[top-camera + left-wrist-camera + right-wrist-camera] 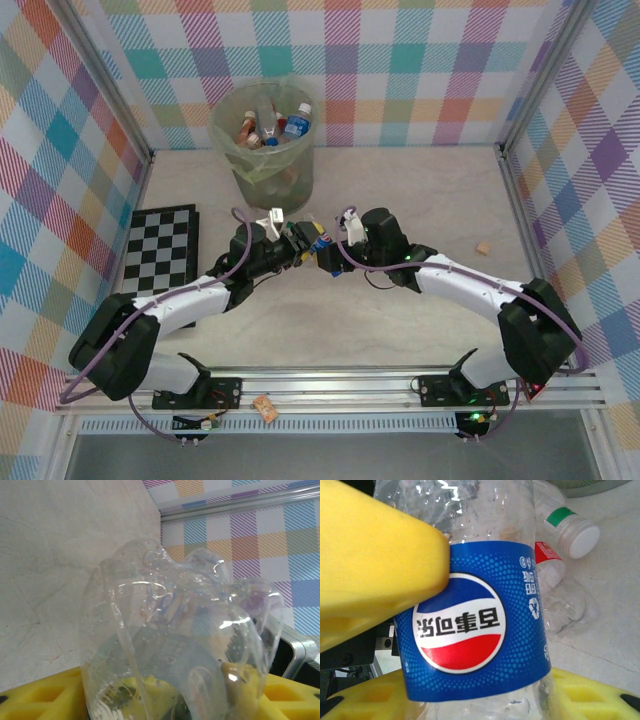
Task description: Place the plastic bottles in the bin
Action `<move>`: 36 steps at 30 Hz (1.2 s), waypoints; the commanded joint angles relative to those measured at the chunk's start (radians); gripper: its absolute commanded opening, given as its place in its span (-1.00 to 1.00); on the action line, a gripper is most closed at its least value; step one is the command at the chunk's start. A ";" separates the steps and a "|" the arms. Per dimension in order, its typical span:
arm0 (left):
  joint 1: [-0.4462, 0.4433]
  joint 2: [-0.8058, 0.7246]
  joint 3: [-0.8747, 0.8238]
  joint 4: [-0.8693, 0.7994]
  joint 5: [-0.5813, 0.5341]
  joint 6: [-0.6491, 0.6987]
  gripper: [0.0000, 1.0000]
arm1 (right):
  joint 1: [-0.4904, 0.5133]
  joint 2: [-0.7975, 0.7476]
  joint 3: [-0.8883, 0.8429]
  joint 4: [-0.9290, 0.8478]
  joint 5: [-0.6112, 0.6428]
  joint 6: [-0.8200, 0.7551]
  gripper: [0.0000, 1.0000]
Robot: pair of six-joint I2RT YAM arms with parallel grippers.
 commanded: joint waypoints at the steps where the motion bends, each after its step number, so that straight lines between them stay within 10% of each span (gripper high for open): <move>1: -0.005 -0.008 0.019 0.031 0.006 -0.013 0.12 | 0.008 0.009 0.018 0.045 -0.013 -0.011 0.05; 12: 0.049 -0.050 0.077 -0.127 0.003 0.074 -0.01 | -0.003 -0.101 0.061 -0.176 0.051 -0.105 0.70; 27: 0.324 -0.129 0.677 -0.737 -0.031 0.546 -0.13 | -0.090 -0.312 -0.031 -0.373 0.173 -0.105 0.78; 36: 0.414 0.109 0.993 -0.665 -0.274 0.739 -0.37 | -0.090 -0.323 -0.066 -0.411 0.177 -0.071 0.78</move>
